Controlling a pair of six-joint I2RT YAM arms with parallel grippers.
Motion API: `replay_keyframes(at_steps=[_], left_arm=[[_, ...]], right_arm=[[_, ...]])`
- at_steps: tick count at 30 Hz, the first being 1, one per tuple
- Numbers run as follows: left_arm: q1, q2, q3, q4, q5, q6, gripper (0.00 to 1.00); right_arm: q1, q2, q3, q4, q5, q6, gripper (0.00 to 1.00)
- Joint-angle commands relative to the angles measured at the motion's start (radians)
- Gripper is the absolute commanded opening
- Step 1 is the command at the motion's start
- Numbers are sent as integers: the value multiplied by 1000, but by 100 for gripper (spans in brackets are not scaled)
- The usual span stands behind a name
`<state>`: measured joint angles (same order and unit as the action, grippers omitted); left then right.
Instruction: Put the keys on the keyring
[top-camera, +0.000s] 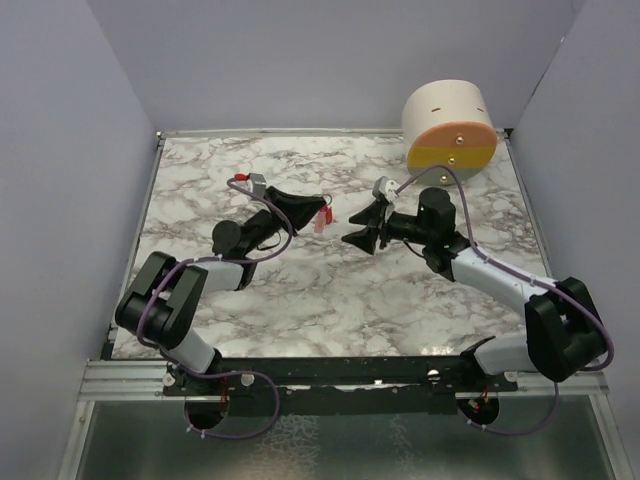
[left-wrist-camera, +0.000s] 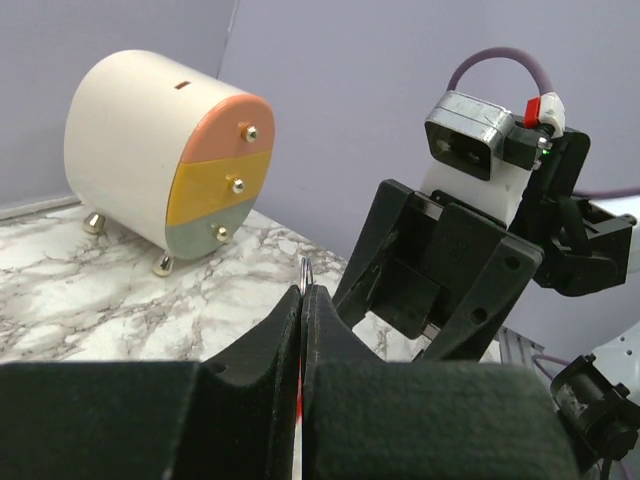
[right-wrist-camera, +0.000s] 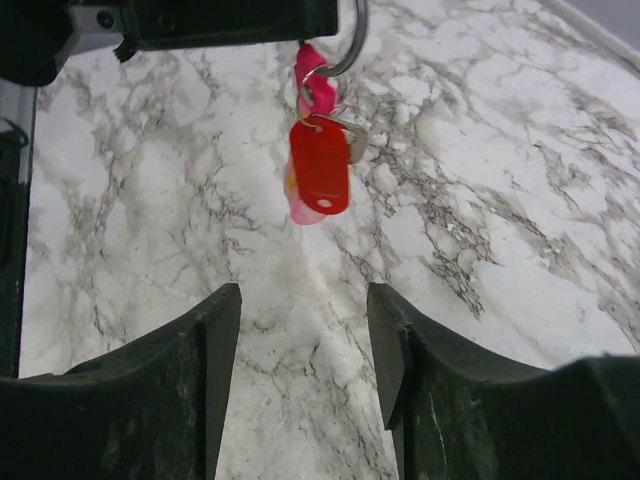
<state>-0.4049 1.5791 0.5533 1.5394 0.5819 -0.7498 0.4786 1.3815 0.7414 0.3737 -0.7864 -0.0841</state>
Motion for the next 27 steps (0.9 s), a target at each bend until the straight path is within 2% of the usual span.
replay_keyframes(at_steps=[1,6,16,21,27], left_arm=[[9,-47,-10,226,-1,-17,0],[9,-79,-43,226,38,-56,0],[3,-116,-61,226,135,-193,0],[-12,-102,-58,226,151,-238,0],[-39,-63,-41,226,168,-265,0]], right_arm=[[-4,-65,-39,157,161,200,50],[-12,-106,-113,337,183,376,42],[-20,-140,-317,817,94,674,40],[-20,-82,-332,938,54,776,38],[-20,-16,-312,989,59,851,37]])
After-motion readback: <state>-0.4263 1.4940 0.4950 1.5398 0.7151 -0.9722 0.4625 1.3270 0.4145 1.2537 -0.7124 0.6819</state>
